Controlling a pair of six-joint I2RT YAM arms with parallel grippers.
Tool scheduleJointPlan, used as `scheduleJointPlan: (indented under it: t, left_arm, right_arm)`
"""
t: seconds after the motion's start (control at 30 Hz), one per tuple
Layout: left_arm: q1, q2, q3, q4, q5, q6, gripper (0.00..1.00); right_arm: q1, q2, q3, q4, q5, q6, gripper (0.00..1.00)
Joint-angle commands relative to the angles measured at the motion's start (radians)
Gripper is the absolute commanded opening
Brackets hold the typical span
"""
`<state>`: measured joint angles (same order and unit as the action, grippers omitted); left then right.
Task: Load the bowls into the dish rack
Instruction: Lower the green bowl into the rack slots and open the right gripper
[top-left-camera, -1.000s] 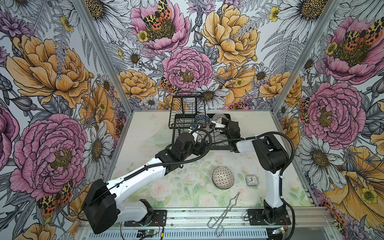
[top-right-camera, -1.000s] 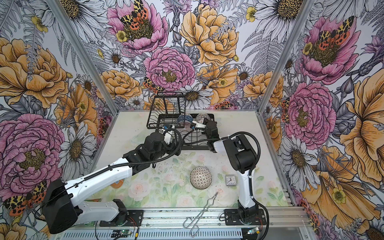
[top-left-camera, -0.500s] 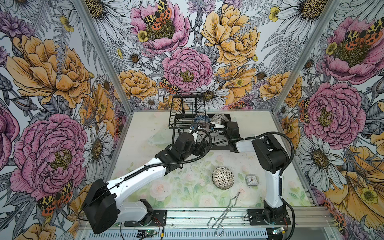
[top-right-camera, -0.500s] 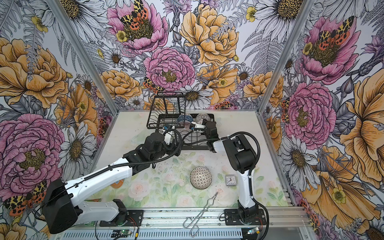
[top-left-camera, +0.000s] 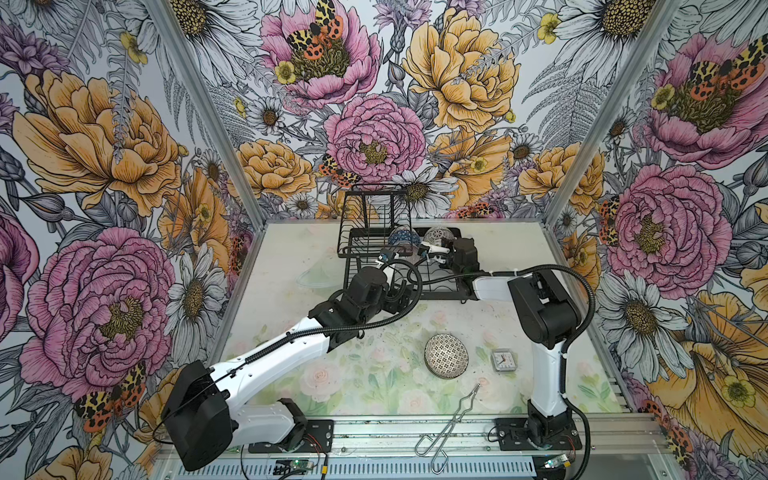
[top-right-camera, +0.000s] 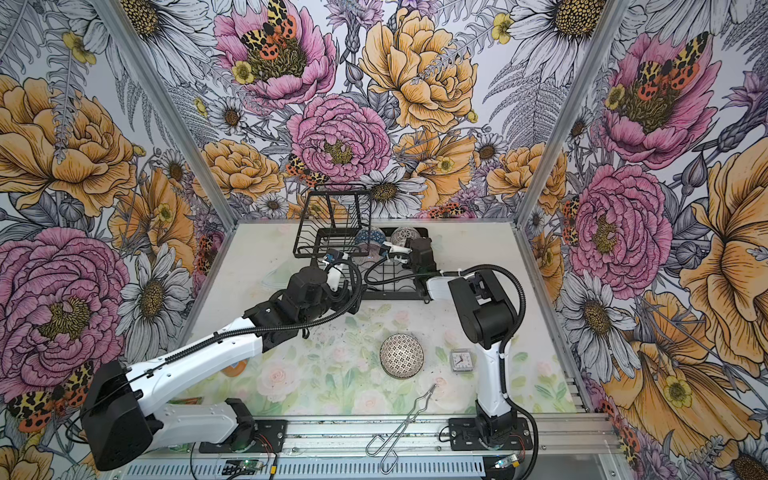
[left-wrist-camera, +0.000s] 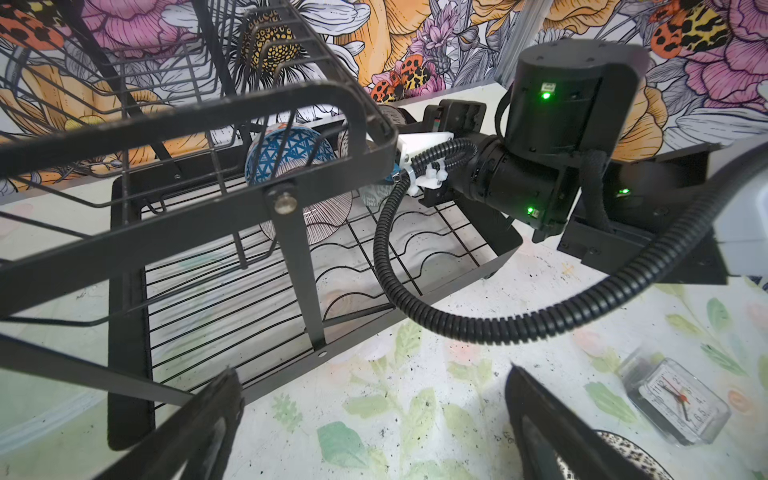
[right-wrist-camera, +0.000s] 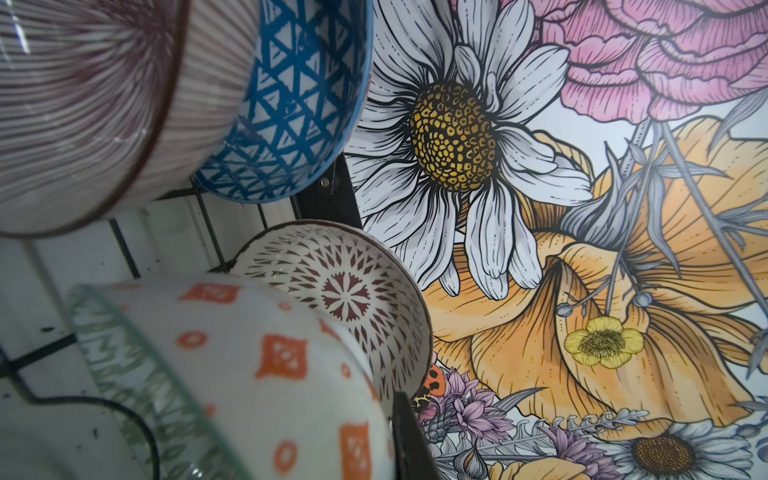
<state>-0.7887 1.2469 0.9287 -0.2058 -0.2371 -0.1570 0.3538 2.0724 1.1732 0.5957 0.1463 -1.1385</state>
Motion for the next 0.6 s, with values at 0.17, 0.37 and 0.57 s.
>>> scheduleJointPlan:
  t: [0.17,0.37,0.57]
  left_arm:
    - [0.008,-0.024,-0.013,0.000,0.016,-0.009,0.99]
    - [0.008,-0.027,-0.021,-0.003,0.021,-0.019,0.99]
    - [0.009,-0.036,-0.025,-0.008,0.021,-0.022,0.99]
  right_arm:
    - [-0.004,-0.026,0.020,-0.161,-0.029,0.034,0.13]
    - [-0.004,-0.029,0.022,-0.167,-0.028,0.056,0.32]
    - [-0.004,-0.042,0.023,-0.176,-0.036,0.058,0.39]
